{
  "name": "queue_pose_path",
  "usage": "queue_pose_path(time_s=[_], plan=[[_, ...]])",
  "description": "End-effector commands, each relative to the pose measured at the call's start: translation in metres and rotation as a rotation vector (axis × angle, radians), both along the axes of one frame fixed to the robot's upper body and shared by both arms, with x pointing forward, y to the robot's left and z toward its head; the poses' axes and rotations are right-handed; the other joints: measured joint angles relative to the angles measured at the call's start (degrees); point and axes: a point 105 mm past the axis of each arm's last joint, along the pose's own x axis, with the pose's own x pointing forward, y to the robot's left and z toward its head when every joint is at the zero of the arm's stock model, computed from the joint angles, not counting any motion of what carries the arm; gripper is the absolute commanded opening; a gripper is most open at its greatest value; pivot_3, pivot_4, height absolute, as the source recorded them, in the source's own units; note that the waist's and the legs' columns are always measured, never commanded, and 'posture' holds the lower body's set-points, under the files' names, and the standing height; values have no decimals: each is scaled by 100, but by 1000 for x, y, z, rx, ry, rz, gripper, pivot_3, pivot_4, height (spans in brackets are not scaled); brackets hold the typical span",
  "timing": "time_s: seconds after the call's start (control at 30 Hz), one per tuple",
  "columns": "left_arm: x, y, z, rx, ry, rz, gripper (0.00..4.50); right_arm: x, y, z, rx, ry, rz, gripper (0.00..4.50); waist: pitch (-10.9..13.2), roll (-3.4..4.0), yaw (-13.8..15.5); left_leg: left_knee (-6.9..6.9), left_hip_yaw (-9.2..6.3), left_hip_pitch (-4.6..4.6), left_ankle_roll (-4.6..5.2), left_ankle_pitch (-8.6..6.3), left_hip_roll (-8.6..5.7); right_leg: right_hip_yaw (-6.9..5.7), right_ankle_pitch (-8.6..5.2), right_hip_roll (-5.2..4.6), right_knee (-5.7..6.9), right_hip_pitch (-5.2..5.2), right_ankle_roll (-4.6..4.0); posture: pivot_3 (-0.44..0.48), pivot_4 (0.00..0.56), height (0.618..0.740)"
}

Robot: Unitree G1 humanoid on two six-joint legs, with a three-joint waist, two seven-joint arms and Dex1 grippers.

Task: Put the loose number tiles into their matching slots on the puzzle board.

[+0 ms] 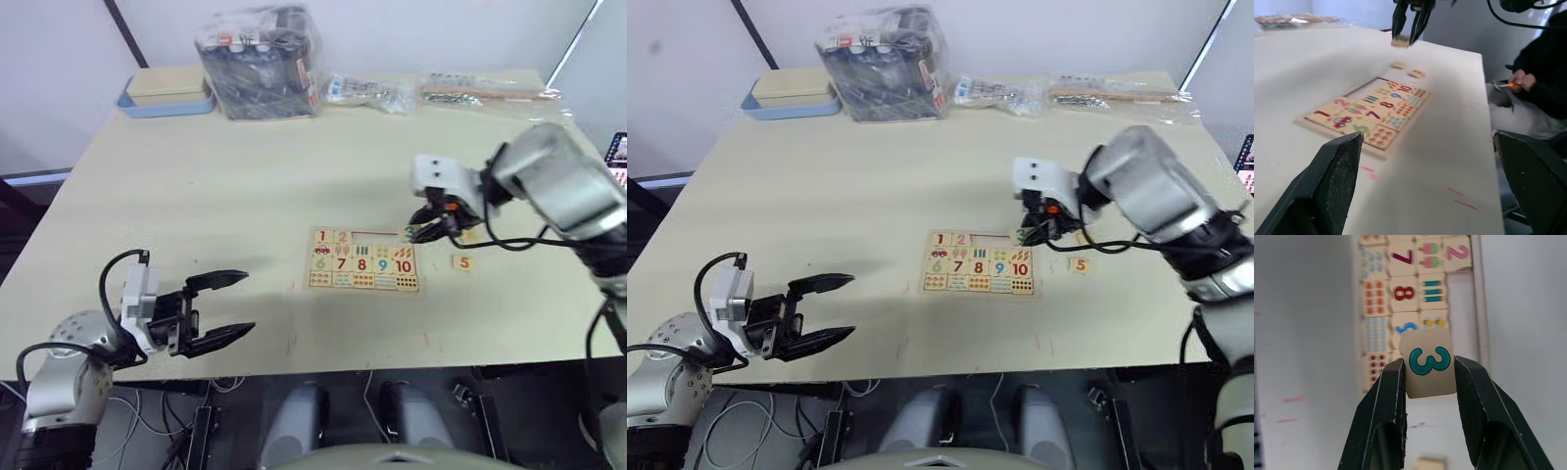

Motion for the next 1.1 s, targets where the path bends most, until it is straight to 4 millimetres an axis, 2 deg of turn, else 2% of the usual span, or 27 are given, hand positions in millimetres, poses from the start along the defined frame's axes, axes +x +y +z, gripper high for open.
queue_pose_path(time_s=[0.03, 0.23, 0.4, 0.83, 1.1], plan=[[4, 3, 13, -20, -57, 51, 4500, 18, 9, -1, -40, -20, -41, 871, 0, 0, -27, -2, -1, 0, -1, 0, -2, 0, 0, 0, 0, -1, 0, 0, 150, 740], [11, 8, 18, -36, -67, 167, 4500, 35, 26, -18, -65, 5, -77, 871, -1, -2, -95, -9, -4, 1, -27, 16, -24, 0, 13, -6, 2, -2, 21, 0, 150, 740], [13, 8, 19, -44, -59, 220, 4500, 45, 42, -23, -68, 5, -88, 871, -1, -2, -122, -20, 0, 1, -33, 19, -29, -13, 15, 1, 7, -13, 25, 0, 150, 740], [14, 1, 17, -25, -45, 214, 4500, 55, 67, -24, -64, -9, -103, 871, -1, -1, -132, -24, -1, 3, -43, 26, -32, -12, 14, 27, 22, -29, 24, 0, 150, 740], [15, -4, 17, -25, -44, 210, 4500, 53, 73, -33, -82, -3, -74, 871, -1, -1, -131, -25, -3, 2, -44, 26, -32, -10, 14, 32, 23, -29, 24, 0, 150, 740]])
